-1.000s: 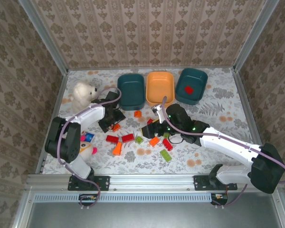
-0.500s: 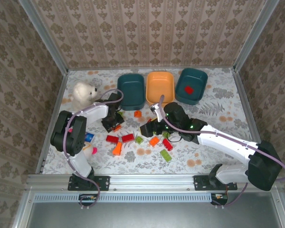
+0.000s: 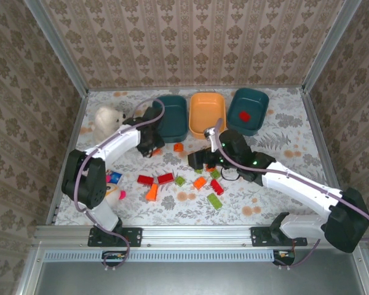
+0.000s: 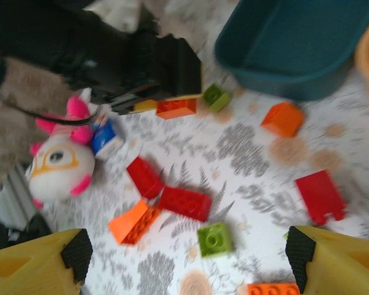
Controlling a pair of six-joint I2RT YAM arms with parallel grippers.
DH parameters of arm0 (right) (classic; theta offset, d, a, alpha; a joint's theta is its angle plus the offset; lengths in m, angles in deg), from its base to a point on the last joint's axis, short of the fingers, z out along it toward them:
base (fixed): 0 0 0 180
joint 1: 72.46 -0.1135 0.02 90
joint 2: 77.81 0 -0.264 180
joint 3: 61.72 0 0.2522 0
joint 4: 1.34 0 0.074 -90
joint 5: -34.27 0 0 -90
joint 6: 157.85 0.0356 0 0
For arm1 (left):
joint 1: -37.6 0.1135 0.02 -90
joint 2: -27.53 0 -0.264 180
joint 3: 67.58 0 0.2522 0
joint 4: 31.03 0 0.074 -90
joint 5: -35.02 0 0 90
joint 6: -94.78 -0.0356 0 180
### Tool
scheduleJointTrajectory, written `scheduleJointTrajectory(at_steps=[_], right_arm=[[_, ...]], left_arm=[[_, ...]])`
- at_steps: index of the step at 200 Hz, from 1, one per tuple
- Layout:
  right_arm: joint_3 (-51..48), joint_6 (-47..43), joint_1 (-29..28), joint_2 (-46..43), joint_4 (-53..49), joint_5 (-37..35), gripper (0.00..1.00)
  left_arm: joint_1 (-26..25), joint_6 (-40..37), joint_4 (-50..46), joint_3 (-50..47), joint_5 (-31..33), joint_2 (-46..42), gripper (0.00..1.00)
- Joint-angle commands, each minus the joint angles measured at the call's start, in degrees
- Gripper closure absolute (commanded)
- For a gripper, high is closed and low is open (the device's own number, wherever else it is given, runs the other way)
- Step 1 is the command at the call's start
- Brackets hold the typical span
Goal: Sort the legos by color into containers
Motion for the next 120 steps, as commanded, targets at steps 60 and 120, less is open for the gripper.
scheduleJointTrajectory(at_steps=[60, 120], right_arm=[[5.56, 8.60, 6.36, 1.11, 0.77, -9.59, 0.13], [7.84, 10.04, 8.01, 2.73, -1.31, -9.13, 0.13]], left_arm=[[1.79, -18.37, -1.65, 32.82, -0.58, 21.80, 0.48], [4.30, -19.39, -5.82, 52.49, -3.69, 40.21, 0.46]])
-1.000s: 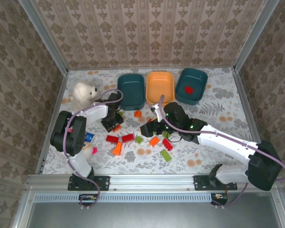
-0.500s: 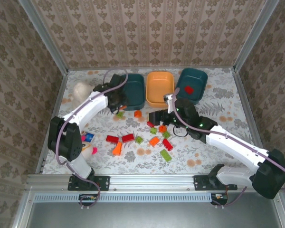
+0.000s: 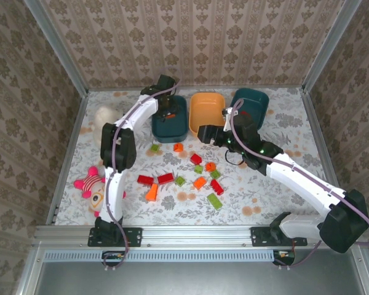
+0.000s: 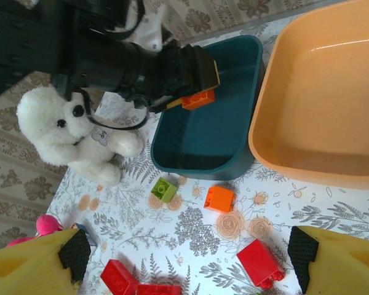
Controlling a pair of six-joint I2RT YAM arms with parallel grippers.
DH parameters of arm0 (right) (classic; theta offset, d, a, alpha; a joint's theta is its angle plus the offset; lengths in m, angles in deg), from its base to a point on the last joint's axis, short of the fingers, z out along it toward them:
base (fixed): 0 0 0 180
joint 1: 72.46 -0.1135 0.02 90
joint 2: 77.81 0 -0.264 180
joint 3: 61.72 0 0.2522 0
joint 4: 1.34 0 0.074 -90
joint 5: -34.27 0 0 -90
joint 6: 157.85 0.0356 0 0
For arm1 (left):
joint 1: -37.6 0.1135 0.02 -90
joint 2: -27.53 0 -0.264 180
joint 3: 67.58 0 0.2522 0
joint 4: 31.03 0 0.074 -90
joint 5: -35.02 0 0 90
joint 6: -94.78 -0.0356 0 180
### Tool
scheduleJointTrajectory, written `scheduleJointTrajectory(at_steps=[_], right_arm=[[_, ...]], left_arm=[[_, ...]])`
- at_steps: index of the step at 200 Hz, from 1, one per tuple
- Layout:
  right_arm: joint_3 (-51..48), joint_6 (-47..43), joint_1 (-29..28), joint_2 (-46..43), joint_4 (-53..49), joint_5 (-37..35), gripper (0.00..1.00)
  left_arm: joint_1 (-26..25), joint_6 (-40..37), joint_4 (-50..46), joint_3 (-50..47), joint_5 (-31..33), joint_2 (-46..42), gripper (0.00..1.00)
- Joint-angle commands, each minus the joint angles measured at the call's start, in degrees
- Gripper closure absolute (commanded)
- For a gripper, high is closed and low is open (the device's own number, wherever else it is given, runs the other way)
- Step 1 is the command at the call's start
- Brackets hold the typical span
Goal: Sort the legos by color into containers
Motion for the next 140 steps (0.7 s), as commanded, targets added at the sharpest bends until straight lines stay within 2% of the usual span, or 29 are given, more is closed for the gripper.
scheduleJointTrajectory(at_steps=[1, 72, 109, 140], right_arm=[[1.64, 1.61, 0.70, 0.56, -1.66, -0.94, 0.13], [1.50, 0.51, 1.77, 0.11, -7.24, -1.33, 0.13], [3.57, -4.19, 1.64, 0.05, -16.70, 0.22, 0.15], [5.55, -11.21, -1.30, -1.79, -31.41, -0.27, 0.19]], left_arm=[[0.90, -1.77, -4.21, 5.68, -1.98, 3.16, 0.46], [0.58, -0.10, -4.53, 6.30, -6.57, 7.43, 0.38], [0.74, -0.04, -5.15, 6.28, -6.70, 5.33, 0.32], [0.74, 0.99, -4.23, 5.91, -5.41, -1.72, 0.27]])
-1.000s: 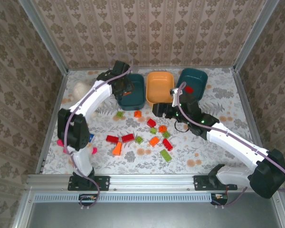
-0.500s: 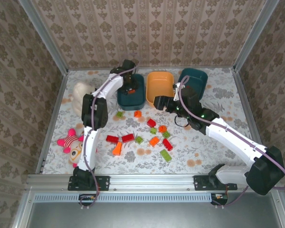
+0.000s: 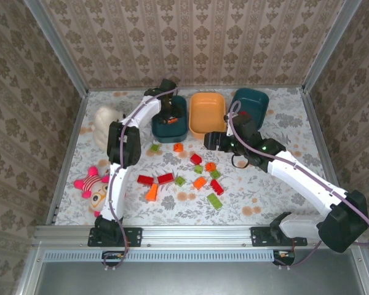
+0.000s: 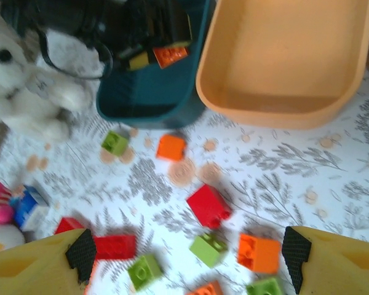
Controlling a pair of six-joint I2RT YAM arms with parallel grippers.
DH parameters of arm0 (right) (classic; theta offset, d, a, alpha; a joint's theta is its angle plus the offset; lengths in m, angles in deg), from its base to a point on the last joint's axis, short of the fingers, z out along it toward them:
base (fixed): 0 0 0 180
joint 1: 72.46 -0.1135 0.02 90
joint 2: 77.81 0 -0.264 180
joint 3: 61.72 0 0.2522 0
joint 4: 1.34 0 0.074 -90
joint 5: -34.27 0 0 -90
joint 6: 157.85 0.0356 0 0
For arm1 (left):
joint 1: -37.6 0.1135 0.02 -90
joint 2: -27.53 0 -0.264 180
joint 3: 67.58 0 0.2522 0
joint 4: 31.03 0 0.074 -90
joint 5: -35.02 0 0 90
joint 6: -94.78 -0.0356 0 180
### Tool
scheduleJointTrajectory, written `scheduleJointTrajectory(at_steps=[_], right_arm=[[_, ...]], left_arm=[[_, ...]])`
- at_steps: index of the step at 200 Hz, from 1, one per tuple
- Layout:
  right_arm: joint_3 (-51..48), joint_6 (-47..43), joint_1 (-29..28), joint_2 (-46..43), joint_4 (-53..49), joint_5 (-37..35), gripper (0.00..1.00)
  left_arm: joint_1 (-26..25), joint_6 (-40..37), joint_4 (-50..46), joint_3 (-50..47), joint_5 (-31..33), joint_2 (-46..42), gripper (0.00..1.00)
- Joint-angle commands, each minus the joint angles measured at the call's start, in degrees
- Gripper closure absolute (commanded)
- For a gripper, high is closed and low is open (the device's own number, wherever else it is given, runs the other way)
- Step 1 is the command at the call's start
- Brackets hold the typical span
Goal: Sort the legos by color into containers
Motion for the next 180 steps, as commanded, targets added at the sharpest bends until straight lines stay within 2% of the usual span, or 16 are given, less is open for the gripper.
scheduleJointTrajectory(at_steps=[1, 30, 42, 62, 89, 98, 106, 139, 180], right_arm=[[2.62, -6.83, -2.35, -2.00, -14.79, -0.39, 0.19], [1.39, -5.30, -6.26, -4.02, -27.55, -1.98, 0.22], [0.71, -3.83, -8.59, -4.17, -30.78, -1.96, 0.24], [-0.84, -1.75, -14.53, -3.09, -33.23, -3.38, 0.24], [-3.79, 1.17, -19.40, 0.87, -32.78, -3.08, 0.24], [-4.63, 1.73, -20.09, 2.43, -31.94, -2.34, 0.24], [-5.14, 2.44, -20.48, 3.89, -31.14, -1.90, 0.25], [-6.05, 3.96, -23.06, 11.00, -28.03, -1.24, 0.27], [-6.83, 3.42, -23.71, 16.32, -24.45, -2.59, 0.29]], left_arm=[[0.06, 0.92, -0.71, 0.88, 0.56, -8.21, 0.26], [-0.92, -0.24, 2.57, -6.40, 0.87, -19.56, 0.20], [-1.17, -1.18, 4.59, -12.78, -0.02, -25.97, 0.17], [-1.27, -2.40, 10.97, -28.94, -5.17, -38.99, 0.13], [-1.47, -3.86, 20.97, -52.06, -15.10, -58.02, 0.05], [-1.44, -4.44, 22.17, -57.64, -18.42, -64.17, 0.05], [-3.42, -5.02, 21.52, -62.42, -19.90, -69.12, 0.05], [-4.16, -2.64, 16.37, -77.82, -20.59, -85.95, 0.03], [-4.25, 2.49, 17.09, -85.10, -19.19, -98.84, 0.03]])
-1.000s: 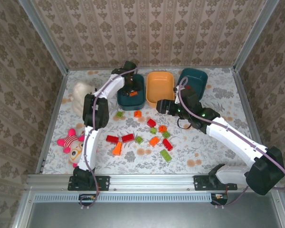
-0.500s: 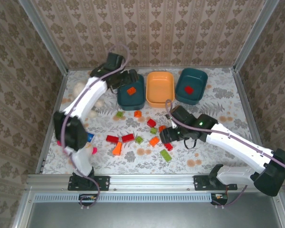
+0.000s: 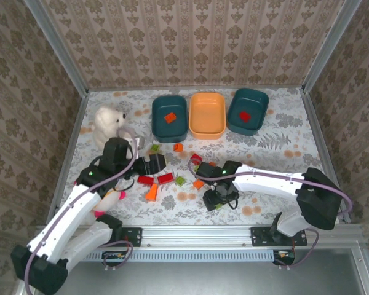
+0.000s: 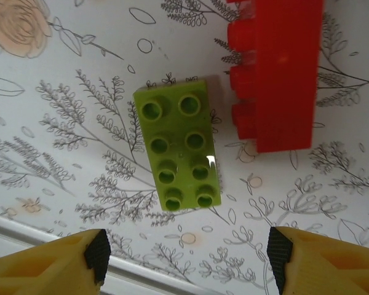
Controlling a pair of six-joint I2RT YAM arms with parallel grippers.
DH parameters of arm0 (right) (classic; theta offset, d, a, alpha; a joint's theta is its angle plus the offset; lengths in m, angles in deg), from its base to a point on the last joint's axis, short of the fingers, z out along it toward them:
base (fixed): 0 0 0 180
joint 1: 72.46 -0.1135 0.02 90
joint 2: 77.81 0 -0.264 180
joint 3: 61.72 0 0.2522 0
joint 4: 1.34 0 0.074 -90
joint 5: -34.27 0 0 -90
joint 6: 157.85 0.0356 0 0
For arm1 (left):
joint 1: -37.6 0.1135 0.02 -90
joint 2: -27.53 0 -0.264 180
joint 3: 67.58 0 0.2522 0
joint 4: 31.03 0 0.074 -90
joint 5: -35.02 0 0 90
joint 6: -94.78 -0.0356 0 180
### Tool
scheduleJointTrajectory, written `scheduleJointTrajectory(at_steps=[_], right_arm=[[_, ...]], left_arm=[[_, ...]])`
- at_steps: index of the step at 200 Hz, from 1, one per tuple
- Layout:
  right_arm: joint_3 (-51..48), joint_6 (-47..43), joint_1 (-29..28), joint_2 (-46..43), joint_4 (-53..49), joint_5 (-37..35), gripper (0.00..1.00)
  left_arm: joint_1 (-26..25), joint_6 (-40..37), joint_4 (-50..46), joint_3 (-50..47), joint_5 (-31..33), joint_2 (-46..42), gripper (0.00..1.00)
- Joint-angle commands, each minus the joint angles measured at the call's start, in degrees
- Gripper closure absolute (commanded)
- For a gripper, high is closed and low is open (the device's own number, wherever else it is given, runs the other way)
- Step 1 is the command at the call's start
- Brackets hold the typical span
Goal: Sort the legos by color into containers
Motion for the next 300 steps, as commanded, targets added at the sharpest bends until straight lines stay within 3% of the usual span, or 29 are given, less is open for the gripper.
scheduleJointTrajectory(at_steps=[1, 89, 141, 170, 217, 258, 300], right_arm=[[-0.81, 0.52, -0.22, 2.05, 2.23, -1.05, 0.29], [1.04, -1.35, -0.22, 11.15, 6.54, -2.90, 0.40], [1.85, -2.62, -0.70, 14.02, 6.54, -3.39, 0.60], [2.40, -2.93, -1.85, 13.32, 5.59, -4.94, 0.69], [9.52, -2.58, -1.94, 5.52, 0.10, -6.07, 0.73], [25.57, -4.99, 7.17, 4.92, -3.69, -5.23, 0.73], [45.48, -7.99, 18.53, 22.10, -0.62, -2.18, 0.74]], left_arm=[[0.06, 3.49, 1.47, -2.34, -0.93, -5.26, 0.04], [-0.11, 4.70, 0.93, -3.00, -0.49, -7.71, 0.04], [-0.12, 4.83, 1.46, -2.64, -0.09, -7.40, 0.04], [-0.13, 4.91, 1.21, -2.73, 0.08, -7.96, 0.04], [-0.29, 5.01, 1.46, 0.53, 1.34, -6.72, 0.04], [-0.12, 6.35, 6.04, 6.44, 2.28, 1.34, 0.03], [2.07, 7.92, 9.38, 13.83, 3.48, 15.03, 0.03]])
